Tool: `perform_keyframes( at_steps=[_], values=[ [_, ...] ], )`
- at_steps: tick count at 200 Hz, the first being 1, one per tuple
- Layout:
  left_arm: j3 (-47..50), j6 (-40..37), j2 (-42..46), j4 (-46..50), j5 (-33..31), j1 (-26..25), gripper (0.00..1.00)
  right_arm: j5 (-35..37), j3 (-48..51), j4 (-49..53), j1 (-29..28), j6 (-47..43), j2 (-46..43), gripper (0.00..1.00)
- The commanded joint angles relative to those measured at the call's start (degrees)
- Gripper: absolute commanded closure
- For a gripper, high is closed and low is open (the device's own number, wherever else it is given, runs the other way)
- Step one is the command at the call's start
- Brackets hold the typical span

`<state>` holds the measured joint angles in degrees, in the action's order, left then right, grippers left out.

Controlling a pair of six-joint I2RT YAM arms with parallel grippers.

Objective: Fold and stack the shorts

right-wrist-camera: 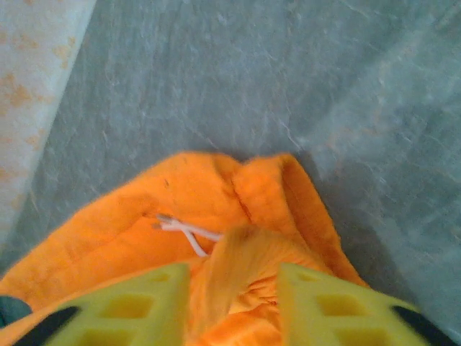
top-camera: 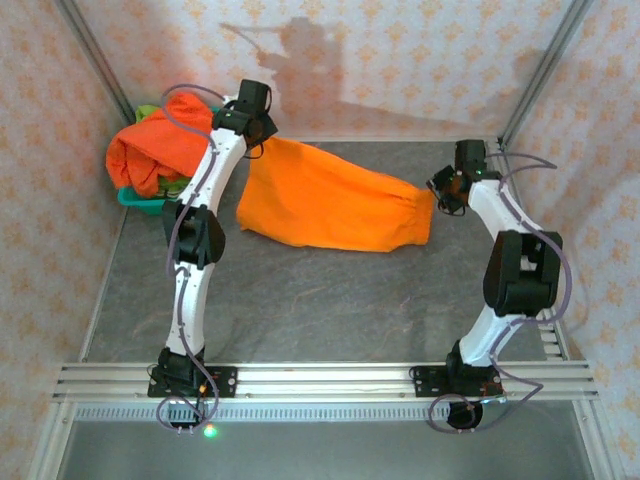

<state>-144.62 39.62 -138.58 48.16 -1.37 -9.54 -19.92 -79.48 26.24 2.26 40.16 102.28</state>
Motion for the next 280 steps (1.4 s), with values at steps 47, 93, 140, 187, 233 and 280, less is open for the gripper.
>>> perform_keyframes(
  at_steps=[47,93,140,187,233,280],
  values=[
    [-4.98,0.19,7.15,-0.03,5.74,2.51,0.07,-3.20,2.19,-9.53,0.77,1.84,-9.48,0.30],
    [37.16,3.21,32.36,-18.17,12.86,-0.13,0.00,-9.25,13.52,-14.64,-3.94,2.95,-17.48,0.28],
    [57.99,7.12,34.94,-29.81,18.13,-4.07,0.00,-12.48,16.87,-16.13,-9.39,3.55,-11.18,0.28],
    [66.92,9.97,28.70,-40.51,18.89,-4.21,0.00,-10.99,20.23,-15.69,-9.21,2.48,-4.51,0.29],
    [73.86,10.41,25.50,-45.03,17.32,-4.08,0.00,-10.44,25.01,-16.31,-6.48,1.82,-2.45,0.30],
    [89.06,10.97,36.00,-46.89,11.83,-4.15,0.00,-10.58,29.71,-13.96,-4.12,-0.96,-7.45,0.30]
  ],
)
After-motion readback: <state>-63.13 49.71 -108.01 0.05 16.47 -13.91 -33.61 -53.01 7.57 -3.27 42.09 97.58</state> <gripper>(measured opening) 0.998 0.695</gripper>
